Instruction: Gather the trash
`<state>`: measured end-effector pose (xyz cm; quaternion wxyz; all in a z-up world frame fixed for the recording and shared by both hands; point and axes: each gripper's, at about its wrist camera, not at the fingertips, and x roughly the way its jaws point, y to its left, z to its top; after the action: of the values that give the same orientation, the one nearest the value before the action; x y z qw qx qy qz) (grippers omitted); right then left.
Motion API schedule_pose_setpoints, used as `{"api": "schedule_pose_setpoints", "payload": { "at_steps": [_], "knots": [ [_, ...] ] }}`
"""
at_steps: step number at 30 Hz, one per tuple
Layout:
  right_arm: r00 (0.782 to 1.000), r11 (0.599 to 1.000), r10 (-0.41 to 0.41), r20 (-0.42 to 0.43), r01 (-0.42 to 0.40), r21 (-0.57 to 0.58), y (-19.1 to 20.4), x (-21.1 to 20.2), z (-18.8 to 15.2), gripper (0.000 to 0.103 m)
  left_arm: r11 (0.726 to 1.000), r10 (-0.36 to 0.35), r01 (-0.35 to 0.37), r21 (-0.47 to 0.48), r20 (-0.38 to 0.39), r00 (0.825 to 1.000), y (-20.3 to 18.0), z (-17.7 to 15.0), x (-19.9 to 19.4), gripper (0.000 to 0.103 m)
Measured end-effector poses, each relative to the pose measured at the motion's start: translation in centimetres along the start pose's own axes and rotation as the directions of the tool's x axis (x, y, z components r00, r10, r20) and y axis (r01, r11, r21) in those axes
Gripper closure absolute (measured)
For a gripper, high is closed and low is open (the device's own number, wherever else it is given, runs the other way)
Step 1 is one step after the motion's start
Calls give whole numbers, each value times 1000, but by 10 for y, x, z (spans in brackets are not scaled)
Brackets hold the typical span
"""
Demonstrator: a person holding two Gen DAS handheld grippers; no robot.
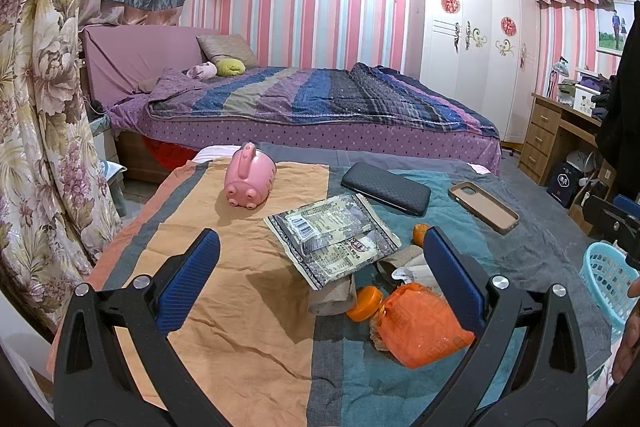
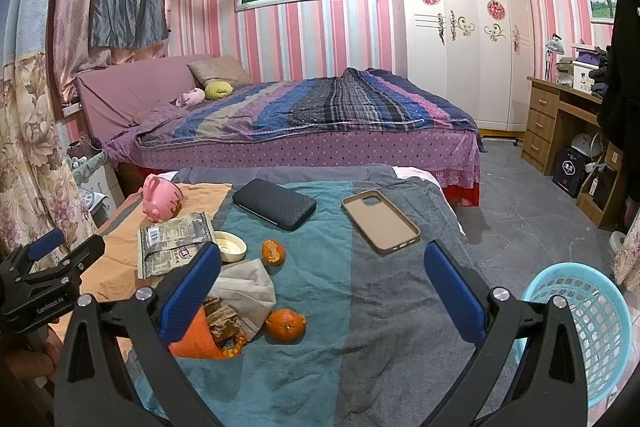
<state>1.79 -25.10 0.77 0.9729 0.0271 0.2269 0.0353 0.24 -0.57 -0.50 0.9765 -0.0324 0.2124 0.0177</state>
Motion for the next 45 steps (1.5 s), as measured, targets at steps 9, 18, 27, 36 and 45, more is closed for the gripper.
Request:
{"api": "schedule_pose_setpoints", "payload": {
  "at_steps": [9, 18, 27, 36, 45],
  "knots": [
    [1000, 1000, -2, -15, 1, -17, 3, 4, -2, 4, 1000, 9, -9, -3, -14, 1000, 8, -2, 2, 5],
    [999, 1000, -4, -54, 3, -23, 2, 14, -5, 4, 1000, 8, -7, 12, -63, 998, 7, -7, 12, 5],
    [999, 1000, -18, -51, 18, -14, -2, 14, -5, 4, 998, -24, 29, 56, -94, 995, -12, -13, 15, 5],
    [999, 1000, -4, -51, 3, -16, 0, 13, -6, 4, 1000, -7, 8, 14, -91, 996, 1, -8, 16, 5],
    [998, 999, 13, -54, -15, -32, 8, 14, -8, 4, 1000, 23, -24, -10, -84, 996, 15, -5, 16, 5]
  ]
}}
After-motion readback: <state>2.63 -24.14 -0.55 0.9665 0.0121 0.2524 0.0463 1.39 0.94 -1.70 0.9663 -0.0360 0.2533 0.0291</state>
